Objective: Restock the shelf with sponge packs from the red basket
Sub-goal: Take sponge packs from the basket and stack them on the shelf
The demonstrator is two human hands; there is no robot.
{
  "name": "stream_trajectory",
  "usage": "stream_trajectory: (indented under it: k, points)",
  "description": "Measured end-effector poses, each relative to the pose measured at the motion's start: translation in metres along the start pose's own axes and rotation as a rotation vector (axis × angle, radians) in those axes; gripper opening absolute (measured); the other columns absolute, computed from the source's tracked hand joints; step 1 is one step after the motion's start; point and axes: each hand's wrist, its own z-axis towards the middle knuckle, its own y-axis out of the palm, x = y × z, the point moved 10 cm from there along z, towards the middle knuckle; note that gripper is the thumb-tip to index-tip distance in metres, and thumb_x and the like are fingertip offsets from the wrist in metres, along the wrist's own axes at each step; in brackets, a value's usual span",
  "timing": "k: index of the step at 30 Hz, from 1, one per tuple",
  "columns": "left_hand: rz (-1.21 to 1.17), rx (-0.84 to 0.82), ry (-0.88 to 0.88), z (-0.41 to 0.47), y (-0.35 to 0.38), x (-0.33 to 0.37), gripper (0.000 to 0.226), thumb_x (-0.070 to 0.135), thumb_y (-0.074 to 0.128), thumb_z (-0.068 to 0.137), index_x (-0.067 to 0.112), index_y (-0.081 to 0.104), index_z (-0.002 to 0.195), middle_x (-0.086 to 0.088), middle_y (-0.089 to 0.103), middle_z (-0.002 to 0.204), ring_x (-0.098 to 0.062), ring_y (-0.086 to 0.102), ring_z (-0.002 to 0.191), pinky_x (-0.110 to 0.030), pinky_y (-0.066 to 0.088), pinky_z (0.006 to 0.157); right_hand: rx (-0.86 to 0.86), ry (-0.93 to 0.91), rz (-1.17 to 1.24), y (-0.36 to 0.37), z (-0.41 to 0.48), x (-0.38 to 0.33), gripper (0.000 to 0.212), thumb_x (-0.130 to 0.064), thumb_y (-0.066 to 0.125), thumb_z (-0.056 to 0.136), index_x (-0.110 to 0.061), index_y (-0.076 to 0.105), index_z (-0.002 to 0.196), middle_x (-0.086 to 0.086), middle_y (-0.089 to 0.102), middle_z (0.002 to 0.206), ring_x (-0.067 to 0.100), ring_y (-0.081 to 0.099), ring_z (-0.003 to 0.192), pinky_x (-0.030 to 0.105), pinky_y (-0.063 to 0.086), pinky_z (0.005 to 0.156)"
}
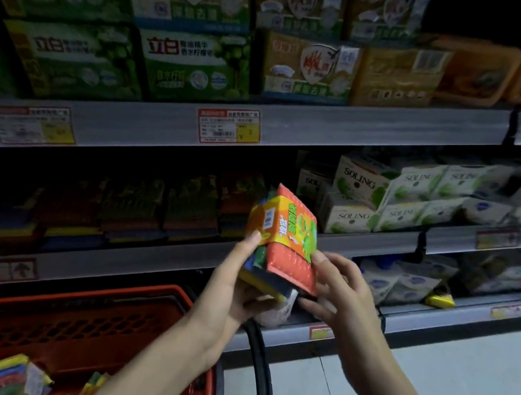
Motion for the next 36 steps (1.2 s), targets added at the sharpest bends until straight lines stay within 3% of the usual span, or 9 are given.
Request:
stream_trajectory:
  k: [3,6,9,12,17,22,28,32,36]
  points:
    - [0.049,0.093,0.145,0.005,0.0,0.011,0.06,0.064,0.069,0.083,0.025,0.064,0.128,-0.006,0.076,0.118,-0.022,0.072,0.109,-0.04,0.056,0.09,0.063,0.031,0.125,-0.008,-0.009,0.008,0.044,-0.039,0.078,0.085,-0.005,0.065,0.111,0.008,0.066,0.09,0.019,0.064,0.073,0.025,0.053,0.056]
    - [0.044,0.117,0.225,0.01,0.006,0.018,0.059,0.059,0.068,0.078,0.024,0.062,0.125,-0.005,0.076,0.115,-0.021,0.074,0.104,-0.04,0.058,0.088,-0.044,0.094,0.259,0.001,-0.015,0.013,0.039,-0.037,0.08,0.085,-0.006,0.067,0.106,0.01,0.06,0.082,0.015,0.056,0.062,0.02,0.044,0.049]
    - [0.041,0.084,0.222,0.014,0.013,0.016,0.06,0.062,0.068,0.083,0.025,0.061,0.129,-0.006,0.075,0.117,-0.02,0.074,0.104,-0.032,0.056,0.079,-0.101,0.113,0.33,0.005,-0.017,0.014,0.03,-0.025,0.076,0.083,-0.009,0.068,0.107,0.014,0.068,0.088,0.019,0.067,0.066,0.023,0.052,0.057]
    - [0.057,0.06,0.183,0.019,0.017,0.01,0.059,0.062,0.064,0.084,0.024,0.064,0.129,-0.01,0.074,0.118,-0.027,0.072,0.111,-0.04,0.057,0.09,-0.081,0.112,0.39,0.0,-0.016,0.014,0.036,-0.021,0.075,0.081,-0.008,0.071,0.114,0.016,0.073,0.101,0.022,0.073,0.078,0.026,0.057,0.069]
    - [0.146,0.042,0.182,0.025,0.025,0.006,0.052,0.062,0.061,0.086,0.027,0.07,0.123,-0.007,0.075,0.117,-0.025,0.07,0.113,-0.05,0.052,0.105,-0.077,0.156,0.489,-0.004,-0.01,0.018,0.043,-0.016,0.073,0.084,-0.003,0.067,0.125,0.019,0.074,0.118,0.026,0.074,0.104,0.025,0.06,0.071]
    - [0.195,0.096,0.201,0.028,0.027,0.011,0.058,0.074,0.063,0.077,0.036,0.071,0.119,-0.006,0.066,0.131,-0.019,0.066,0.119,-0.047,0.049,0.108,-0.065,0.196,0.577,-0.005,-0.001,0.017,0.019,-0.009,0.073,0.081,-0.009,0.083,0.097,0.015,0.076,0.111,0.015,0.073,0.083,0.021,0.06,0.068]
    - [0.214,0.187,0.295,0.031,0.023,0.022,0.022,0.03,0.059,0.102,0.024,0.064,0.122,0.0,0.075,0.114,-0.014,0.07,0.108,-0.028,0.055,0.092,-0.015,0.106,0.618,-0.012,0.019,0.001,0.031,-0.005,0.068,0.083,-0.005,0.071,0.114,0.009,0.077,0.1,0.011,0.074,0.075,0.019,0.06,0.067]
    - [0.281,0.242,0.375,0.024,0.021,0.026,0.023,0.017,0.061,0.101,0.028,0.063,0.121,0.007,0.072,0.111,0.002,0.067,0.1,-0.014,0.053,0.082,0.068,0.019,0.597,-0.019,0.032,-0.008,0.034,-0.003,0.07,0.085,-0.004,0.068,0.119,0.01,0.076,0.099,0.014,0.074,0.08,0.021,0.061,0.077]
    - [0.317,0.241,0.419,0.022,0.024,0.03,0.031,0.009,0.057,0.101,0.03,0.064,0.123,0.011,0.072,0.112,0.006,0.067,0.1,-0.015,0.053,0.08,0.118,-0.076,0.476,-0.022,0.043,-0.023,0.027,0.0,0.071,0.087,-0.002,0.07,0.115,0.011,0.076,0.101,0.017,0.074,0.086,0.02,0.061,0.077]
